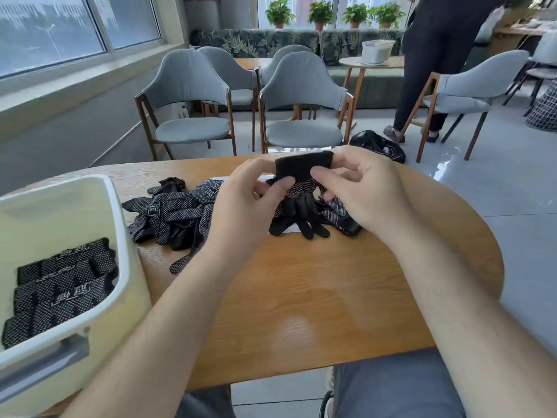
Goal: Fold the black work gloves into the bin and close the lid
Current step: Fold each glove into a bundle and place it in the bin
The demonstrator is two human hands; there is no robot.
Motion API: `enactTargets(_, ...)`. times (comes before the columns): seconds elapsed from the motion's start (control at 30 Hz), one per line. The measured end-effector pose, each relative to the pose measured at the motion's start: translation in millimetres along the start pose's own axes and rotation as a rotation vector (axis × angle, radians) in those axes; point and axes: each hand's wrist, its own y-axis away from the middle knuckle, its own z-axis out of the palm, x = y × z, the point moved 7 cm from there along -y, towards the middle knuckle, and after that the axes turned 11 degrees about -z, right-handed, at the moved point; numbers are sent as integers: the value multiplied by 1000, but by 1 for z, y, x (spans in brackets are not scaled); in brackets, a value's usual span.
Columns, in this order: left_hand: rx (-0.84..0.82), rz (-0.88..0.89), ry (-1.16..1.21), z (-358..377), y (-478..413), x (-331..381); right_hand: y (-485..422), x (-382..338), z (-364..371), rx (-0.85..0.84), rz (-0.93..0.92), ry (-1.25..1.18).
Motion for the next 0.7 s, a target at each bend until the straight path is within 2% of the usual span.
enactTargets(0.1, -88, 137, -128, 11, 27, -24, 39, 23, 11, -134, 56, 54)
enactTargets(0.2, -238, 256, -352, 29, 58, -68, 92, 58, 32, -317, 123, 139)
enactTargets(0.27, -349, 318, -444, 37, 76, -85, 117, 70, 41, -383, 90, 199)
enactTargets(0.53, -558, 258, -356, 32, 98, -89, 144, 64, 43, -539, -24, 221)
enactTargets(0.63, -496, 175, -297, 28, 85, -86, 132, 61, 43, -565, -4, 137)
enactTargets(0.7, -284, 144, -288, 24, 62, -82, 113, 59, 44, -503, 11, 104)
